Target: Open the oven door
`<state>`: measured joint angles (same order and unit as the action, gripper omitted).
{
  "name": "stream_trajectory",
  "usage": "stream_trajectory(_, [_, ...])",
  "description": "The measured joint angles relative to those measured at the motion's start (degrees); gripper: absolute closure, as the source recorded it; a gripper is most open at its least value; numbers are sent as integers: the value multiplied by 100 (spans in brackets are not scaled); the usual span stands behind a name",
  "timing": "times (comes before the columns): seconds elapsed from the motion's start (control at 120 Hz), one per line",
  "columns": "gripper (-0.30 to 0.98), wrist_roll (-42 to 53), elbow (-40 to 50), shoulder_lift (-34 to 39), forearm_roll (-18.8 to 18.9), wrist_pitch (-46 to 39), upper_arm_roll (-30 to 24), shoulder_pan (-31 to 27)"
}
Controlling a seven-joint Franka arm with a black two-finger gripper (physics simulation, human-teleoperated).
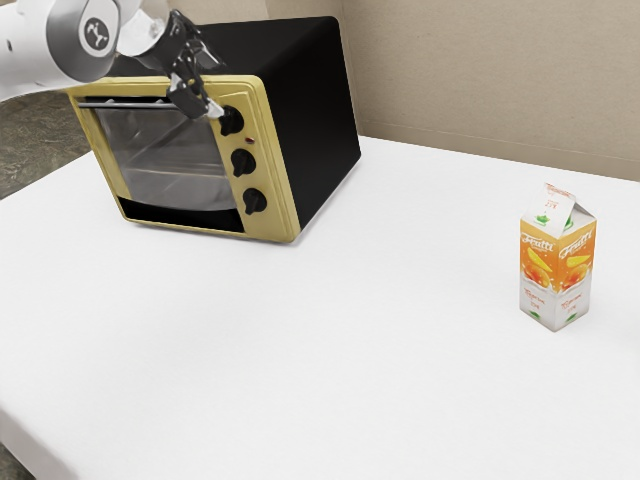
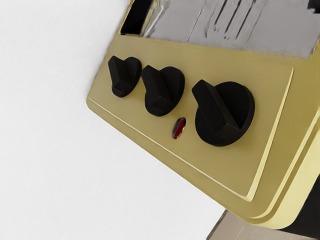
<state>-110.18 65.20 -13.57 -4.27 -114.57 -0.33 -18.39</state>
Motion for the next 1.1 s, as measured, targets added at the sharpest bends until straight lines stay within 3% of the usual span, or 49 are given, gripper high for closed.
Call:
stream_trajectory(0.092, [0, -101, 760, 575, 136, -34, -5, -211])
stream_trajectory(0.167, [0, -170, 957, 605, 254, -56, -67, -469])
stream_trajectory(0.533, [0, -252, 930, 365, 455, -43, -54, -1541])
stream_trajectory(0.708, [0, -254, 710, 382, 689, 161, 41, -1581])
stream_trajectory(0.917, [0, -196, -174, -188, 806, 105, -887, -1671])
stream_trajectory(1.1, [0, 308, -291, -475, 952, -328, -1190, -1770])
